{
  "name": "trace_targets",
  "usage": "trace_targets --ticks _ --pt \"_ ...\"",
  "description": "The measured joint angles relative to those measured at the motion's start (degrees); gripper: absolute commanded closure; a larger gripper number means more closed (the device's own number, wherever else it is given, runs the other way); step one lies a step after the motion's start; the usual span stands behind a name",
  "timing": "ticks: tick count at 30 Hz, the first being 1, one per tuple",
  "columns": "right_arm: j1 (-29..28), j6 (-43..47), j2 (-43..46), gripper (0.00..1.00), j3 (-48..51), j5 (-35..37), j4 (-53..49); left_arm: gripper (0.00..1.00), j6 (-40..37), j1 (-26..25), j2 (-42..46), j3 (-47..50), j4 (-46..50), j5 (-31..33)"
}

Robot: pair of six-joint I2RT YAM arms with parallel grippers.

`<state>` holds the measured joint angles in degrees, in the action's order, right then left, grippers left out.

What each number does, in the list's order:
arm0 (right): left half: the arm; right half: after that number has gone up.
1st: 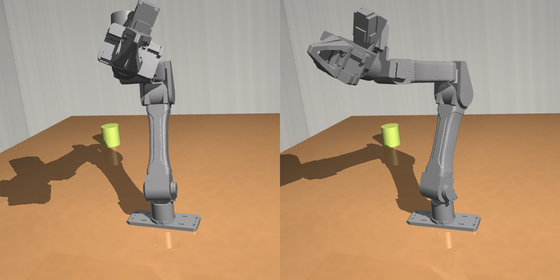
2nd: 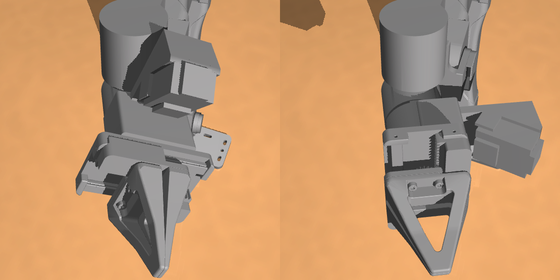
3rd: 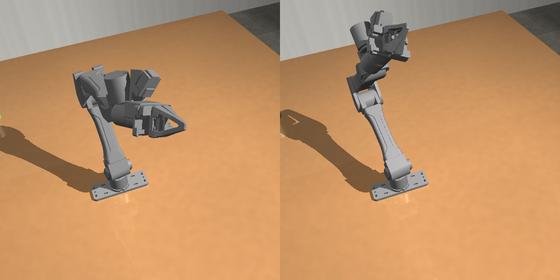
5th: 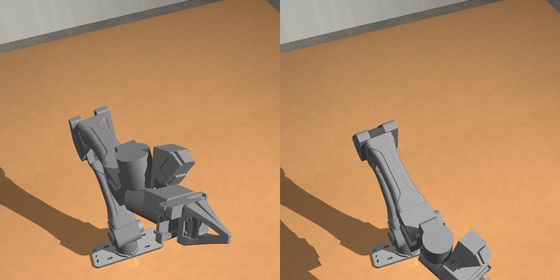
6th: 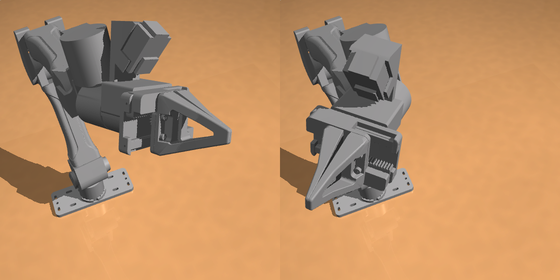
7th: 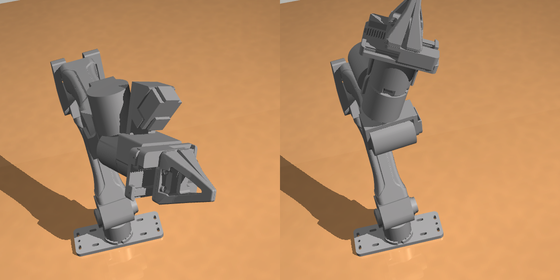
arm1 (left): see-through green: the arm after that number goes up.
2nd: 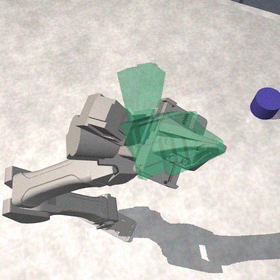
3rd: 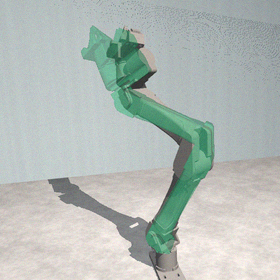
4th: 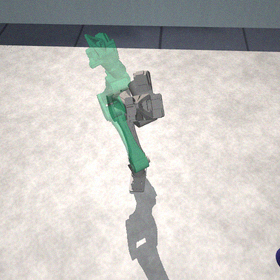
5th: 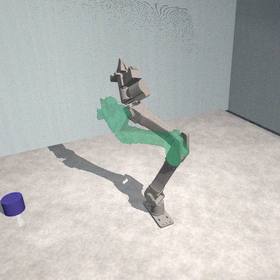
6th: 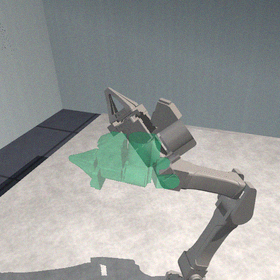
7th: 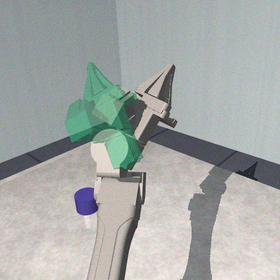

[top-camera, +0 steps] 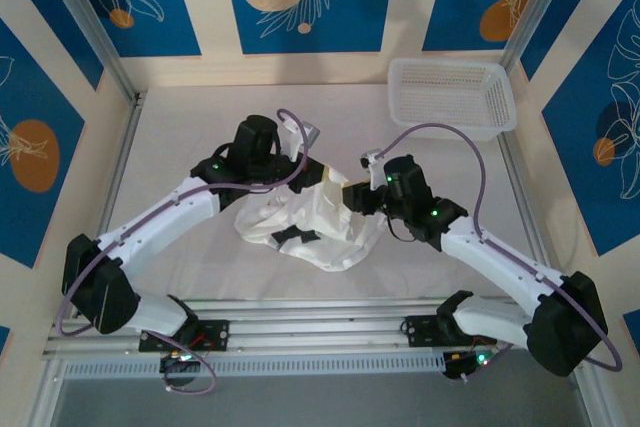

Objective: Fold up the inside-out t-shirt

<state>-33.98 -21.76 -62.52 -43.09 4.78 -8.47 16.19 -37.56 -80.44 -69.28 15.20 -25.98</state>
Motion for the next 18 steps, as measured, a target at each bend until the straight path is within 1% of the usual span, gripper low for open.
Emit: trace_targets --ticks 2,4,5,7,9,11,14,15,17,18 --pt "1.8 -2.2 2.5 0.78 0.8 -2.6 -0.6 1.0 -0.3 0.7 0.5 0.0 1.1 0.4" --pt "4.8 -4.4 6.2 0.84 2.9 -4.5 -1.2 1.0 -0.5 1.4 0.8 0.0 1.8 0.6" --pt "6.4 -5.2 7.6 0.86 4.0 -5.0 -1.6 1.0 -0.5 1.5 0.8 0.0 2.1 0.6" --pt "9.4 -6.5 10.0 0.84 6.6 -5.5 -3.4 1.0 -0.5 1.7 0.8 0.0 2.2 0.5" --pt "9.8 -6.8 11.0 0.79 7.9 -6.5 -4.9 1.0 -0.4 1.7 0.8 0.0 2.2 0.5" --pt "7.6 -7.1 11.9 0.78 8.5 -7.1 -5.1 1.0 -0.4 1.7 0.8 0.0 2.2 0.5" --pt "1.3 -9.5 13.4 0.77 8.2 -5.5 -4.1 1.0 -0.4 1.7 0.8 0.0 2.2 0.3" --pt "-1.0 -11.0 13.1 0.73 7.8 -4.0 -4.2 1.0 -0.2 1.7 0.8 0.0 2.2 0.3" --pt "-5.1 -14.3 11.0 0.6 5.9 -1.0 -4.5 1.0 -0.1 1.7 0.7 0.0 2.1 0.1" --pt "-7.1 -15.5 9.1 0.56 4.5 0.6 -5.0 1.0 0.0 1.7 0.7 0.0 2.0 0.0"
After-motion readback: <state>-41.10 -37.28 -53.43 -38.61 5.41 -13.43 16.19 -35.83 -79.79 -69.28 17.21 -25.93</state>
